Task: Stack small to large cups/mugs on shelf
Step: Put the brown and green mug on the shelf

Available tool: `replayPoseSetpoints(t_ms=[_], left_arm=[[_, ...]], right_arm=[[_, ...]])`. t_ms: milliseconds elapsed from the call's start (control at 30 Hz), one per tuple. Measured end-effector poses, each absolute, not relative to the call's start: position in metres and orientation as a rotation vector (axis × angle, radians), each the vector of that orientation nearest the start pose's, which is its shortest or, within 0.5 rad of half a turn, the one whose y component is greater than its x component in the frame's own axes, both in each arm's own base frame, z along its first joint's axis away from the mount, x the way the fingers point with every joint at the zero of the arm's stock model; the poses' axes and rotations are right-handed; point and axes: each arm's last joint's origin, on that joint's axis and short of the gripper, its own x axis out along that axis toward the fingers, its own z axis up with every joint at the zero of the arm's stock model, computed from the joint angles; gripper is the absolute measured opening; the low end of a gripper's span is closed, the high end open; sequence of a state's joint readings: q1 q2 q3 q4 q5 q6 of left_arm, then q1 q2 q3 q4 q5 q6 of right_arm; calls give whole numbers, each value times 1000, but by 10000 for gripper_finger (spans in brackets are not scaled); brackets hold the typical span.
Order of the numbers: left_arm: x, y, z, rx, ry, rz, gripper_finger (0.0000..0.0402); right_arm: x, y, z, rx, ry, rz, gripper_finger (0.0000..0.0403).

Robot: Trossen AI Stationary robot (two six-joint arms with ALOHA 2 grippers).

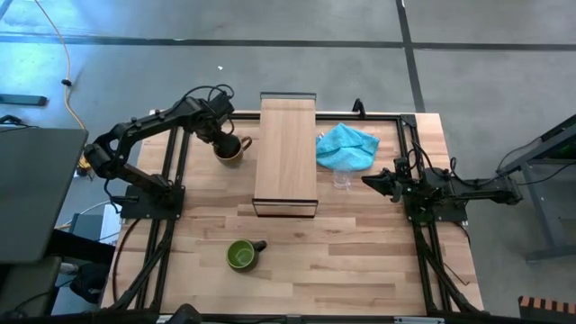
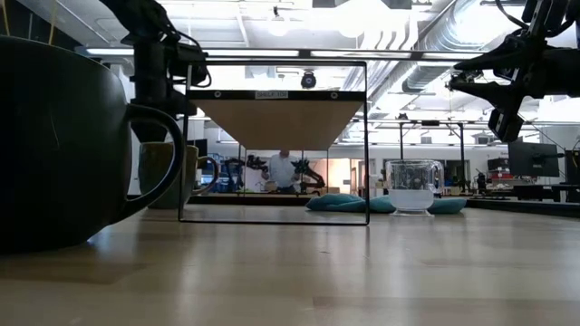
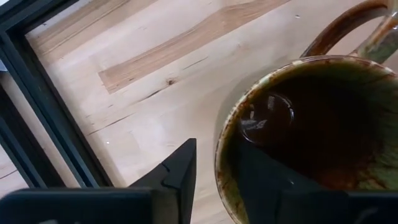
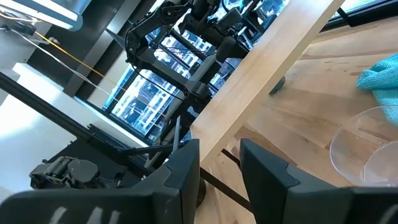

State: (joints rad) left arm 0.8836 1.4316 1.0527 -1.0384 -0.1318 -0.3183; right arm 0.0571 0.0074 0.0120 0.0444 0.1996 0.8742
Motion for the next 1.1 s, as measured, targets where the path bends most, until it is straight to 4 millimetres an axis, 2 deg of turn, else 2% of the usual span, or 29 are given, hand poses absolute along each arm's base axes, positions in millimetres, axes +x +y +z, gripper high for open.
replayPoseSetpoints(t_ms=[367, 533, 1100], left_arm=[[159, 200, 225, -792, 1267, 1044, 55], [160, 200, 226, -754, 1273, 1026, 18], [158, 199, 226, -637, 1359, 920, 19]], right_arm=[[97, 0, 171, 879, -107, -112, 106], [97, 0, 171, 879, -106, -112, 106], [97, 0, 171, 876, -105, -113, 106]])
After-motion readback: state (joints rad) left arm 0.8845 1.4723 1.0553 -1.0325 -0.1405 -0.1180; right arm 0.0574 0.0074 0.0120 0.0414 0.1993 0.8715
